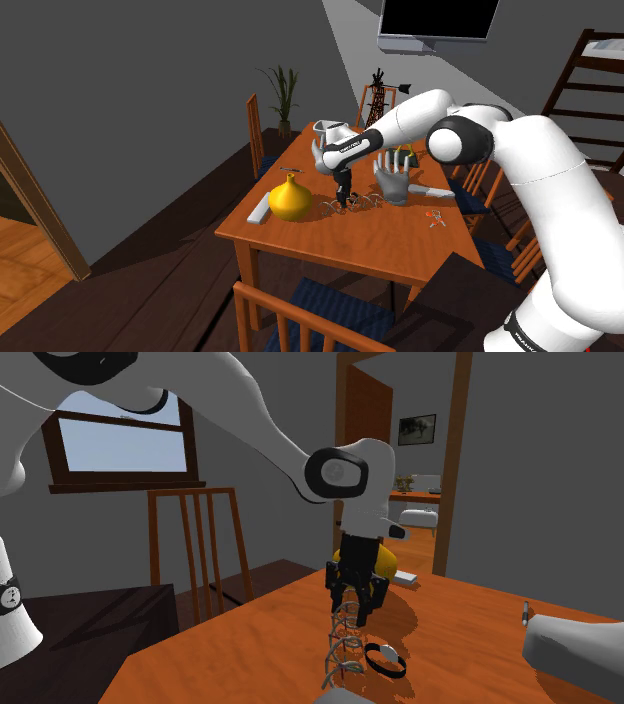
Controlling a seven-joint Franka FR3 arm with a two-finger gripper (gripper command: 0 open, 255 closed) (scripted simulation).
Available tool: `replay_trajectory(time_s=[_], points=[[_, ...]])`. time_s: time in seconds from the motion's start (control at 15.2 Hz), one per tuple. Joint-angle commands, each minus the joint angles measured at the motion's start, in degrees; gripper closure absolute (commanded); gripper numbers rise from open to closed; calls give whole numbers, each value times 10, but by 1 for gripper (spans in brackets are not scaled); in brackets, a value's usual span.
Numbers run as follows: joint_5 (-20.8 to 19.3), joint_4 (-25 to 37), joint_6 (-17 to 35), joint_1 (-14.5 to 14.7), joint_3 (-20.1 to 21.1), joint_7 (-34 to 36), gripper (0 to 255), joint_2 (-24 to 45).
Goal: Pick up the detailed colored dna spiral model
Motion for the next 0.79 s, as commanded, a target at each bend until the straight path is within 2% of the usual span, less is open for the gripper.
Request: replay_trajectory(time_s=[0.0,0.26,0.73], points=[[0,0,0,0,0,0,255,1],[0,-5,2,0,0,0,255,-2],[-1,-3,-32,2,-1,-3,255,-34]])
